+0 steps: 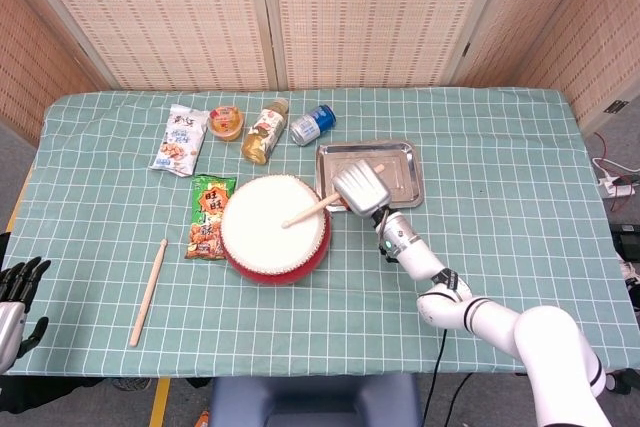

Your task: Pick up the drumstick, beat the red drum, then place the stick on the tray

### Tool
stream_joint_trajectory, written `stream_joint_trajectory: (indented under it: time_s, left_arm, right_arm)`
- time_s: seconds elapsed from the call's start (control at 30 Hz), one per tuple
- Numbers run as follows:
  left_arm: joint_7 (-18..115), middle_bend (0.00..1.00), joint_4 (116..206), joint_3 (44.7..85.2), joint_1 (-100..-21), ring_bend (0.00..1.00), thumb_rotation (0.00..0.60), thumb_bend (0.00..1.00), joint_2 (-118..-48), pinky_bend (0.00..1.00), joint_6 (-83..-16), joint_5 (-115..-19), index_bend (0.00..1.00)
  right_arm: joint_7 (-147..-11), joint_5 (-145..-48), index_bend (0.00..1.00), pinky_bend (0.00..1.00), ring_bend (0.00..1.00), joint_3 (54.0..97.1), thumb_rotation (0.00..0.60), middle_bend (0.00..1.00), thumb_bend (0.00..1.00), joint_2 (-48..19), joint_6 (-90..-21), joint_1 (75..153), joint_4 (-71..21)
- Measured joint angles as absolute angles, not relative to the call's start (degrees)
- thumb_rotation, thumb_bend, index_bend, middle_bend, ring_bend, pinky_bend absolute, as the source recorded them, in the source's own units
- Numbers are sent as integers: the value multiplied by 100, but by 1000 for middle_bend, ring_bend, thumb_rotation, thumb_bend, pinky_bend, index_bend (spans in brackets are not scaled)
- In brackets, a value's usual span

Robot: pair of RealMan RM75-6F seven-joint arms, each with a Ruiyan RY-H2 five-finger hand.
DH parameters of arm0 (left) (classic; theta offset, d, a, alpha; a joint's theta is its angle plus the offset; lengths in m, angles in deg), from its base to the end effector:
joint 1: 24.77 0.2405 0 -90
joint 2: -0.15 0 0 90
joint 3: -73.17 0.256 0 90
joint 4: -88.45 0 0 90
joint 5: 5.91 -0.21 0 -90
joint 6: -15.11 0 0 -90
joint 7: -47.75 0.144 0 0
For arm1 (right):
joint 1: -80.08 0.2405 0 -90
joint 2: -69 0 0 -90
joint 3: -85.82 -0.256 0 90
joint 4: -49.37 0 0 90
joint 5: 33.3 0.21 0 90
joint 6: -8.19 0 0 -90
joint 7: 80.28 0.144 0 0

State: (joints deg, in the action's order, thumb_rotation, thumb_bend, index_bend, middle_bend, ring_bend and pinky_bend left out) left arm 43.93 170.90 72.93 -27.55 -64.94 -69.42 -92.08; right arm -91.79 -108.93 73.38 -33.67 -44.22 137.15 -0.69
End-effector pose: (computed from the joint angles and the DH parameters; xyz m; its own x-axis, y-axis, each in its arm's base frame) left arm -0.3527 0.1612 0.1652 0.4754 0.0633 0.8775 0.8779 0.0307 -0.4779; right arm -0.0985 -0.4339 -0.0394 0.6133 0.0423 0.7887 -0.6669 -0.5074 0.5458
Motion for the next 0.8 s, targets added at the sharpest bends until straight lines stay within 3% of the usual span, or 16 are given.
stream_joint_trajectory:
  time_s: [0.27,0.57,0.67,0.8]
  left_arm:
    - [4357,26,17053,7304,-2763,20,600,349,-6518,71,-6945,-9251,40]
    - [4441,26,17138,7314,-2741,19,600,349,-6485,70,-6975,-9253,40]
    - [4476,26,17173,7318,-2728,19,600,348,-6466,71,-6975,-9235,39]
    - [4505,26,17199,7321,-2707,19,600,348,-6445,71,-6971,-9197,40]
  right_arm:
    - [-7900,-9866,1000,1000,1000,6639,600,1000,516,-3245,-4303,13437,-415]
    - [-7997,-9158,1000,1000,986,6561,600,999,512,-3254,-3368,13274,215]
    - [-7960,-9103,993,965,910,6587,600,957,486,-3419,-3086,13324,682]
    - [-7858,-9091,890,792,751,6614,600,814,441,-3718,-2733,13446,1343]
